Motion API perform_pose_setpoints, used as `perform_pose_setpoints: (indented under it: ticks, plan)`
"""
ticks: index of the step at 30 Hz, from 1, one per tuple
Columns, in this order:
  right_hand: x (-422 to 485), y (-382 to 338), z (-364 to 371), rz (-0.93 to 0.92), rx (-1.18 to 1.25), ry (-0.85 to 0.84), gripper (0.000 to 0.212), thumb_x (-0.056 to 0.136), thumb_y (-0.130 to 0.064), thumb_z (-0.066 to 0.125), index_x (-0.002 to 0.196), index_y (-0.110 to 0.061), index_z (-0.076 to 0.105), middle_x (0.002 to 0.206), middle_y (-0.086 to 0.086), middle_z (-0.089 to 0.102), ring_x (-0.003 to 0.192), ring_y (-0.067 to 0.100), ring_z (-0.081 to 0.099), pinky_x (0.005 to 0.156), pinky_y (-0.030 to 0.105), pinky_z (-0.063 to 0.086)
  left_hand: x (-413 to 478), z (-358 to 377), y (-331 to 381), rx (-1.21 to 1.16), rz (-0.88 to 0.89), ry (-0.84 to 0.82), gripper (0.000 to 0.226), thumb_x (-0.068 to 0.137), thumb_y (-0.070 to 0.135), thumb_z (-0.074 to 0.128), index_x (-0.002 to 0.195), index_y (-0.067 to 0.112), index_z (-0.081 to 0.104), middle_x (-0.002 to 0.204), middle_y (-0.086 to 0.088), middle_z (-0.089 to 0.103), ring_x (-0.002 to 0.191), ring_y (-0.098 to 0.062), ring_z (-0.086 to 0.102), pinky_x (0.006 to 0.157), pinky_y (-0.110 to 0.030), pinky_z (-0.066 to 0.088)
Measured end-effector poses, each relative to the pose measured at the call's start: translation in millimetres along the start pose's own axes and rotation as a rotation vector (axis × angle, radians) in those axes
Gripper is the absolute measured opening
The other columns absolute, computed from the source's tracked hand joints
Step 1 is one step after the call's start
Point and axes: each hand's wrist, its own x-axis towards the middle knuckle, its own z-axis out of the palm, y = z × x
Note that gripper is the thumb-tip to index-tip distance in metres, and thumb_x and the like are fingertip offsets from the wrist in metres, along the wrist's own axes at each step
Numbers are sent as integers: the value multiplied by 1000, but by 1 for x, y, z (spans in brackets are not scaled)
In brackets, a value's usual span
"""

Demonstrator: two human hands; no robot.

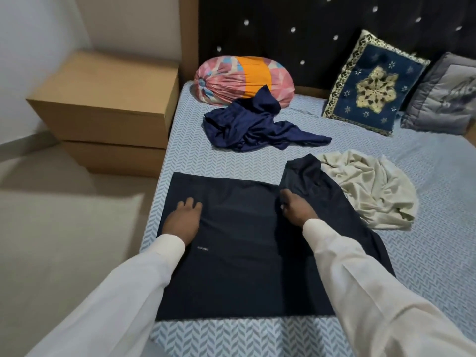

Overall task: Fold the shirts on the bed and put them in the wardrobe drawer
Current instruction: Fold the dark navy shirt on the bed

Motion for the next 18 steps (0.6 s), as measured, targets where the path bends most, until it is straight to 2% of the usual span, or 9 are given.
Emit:
perform_pose_setpoints:
  ticks: [2,4,6,8,11,14,16,18]
  plan:
    - [27,-2,-8,25,-14,-7,49,93,-25,47,141,-31,36,127,18,56,113,38,56,93,43,47,23,-6,-5,-20,2,-52,52,92,12,51,140,13,33,136,-11,32,117,-31,44,83,-42,50]
    - [49,-5,-13,58,-42,-39,56,94,-23,44,147,-36,32,134,17,51,118,39,54,97,45,48,46,-12,-13,-51,-24,-114,63,93,13,50,150,16,22,149,-13,23,123,-33,45,93,-45,48]
    - [65,-7,-11,107,-89,-65,48,93,-19,40,139,-36,40,132,17,49,116,41,54,93,47,51,69,-17,-21,-84,-63,-178,72,94,16,48,155,21,11,159,-12,9,127,-37,45,101,-46,44]
    - [77,-6,-6,134,-129,-61,39,90,-17,41,126,-31,44,129,17,51,113,41,55,91,46,52,89,-23,-28,-94,-91,-213,72,95,20,46,156,26,8,162,-12,-1,130,-41,44,105,-47,41]
    - [92,-1,1,173,-147,-58,28,90,-19,44,117,-27,43,125,15,54,110,39,58,91,42,50,116,-33,-39,-53,-117,-196,62,97,18,42,153,23,16,158,-15,8,129,-41,42,104,-48,39]
    - [102,2,9,205,-185,-37,24,94,-21,42,118,-24,42,126,15,51,112,40,57,91,41,47,132,-34,-48,-83,-170,-156,49,94,11,44,141,18,29,144,-17,22,113,-42,51,95,-47,45]
    - [101,3,14,203,-212,2,25,97,-22,40,121,-21,39,126,16,49,113,42,56,88,42,45,138,-34,-48,-104,-211,-177,47,93,8,47,137,14,32,142,-17,23,111,-42,51,92,-46,46]
    - [97,3,16,194,-213,28,24,98,-24,39,121,-19,38,125,16,49,112,43,56,86,42,44,139,-38,-47,-129,-249,-229,45,94,10,49,137,12,34,147,-16,19,118,-41,48,95,-45,44]
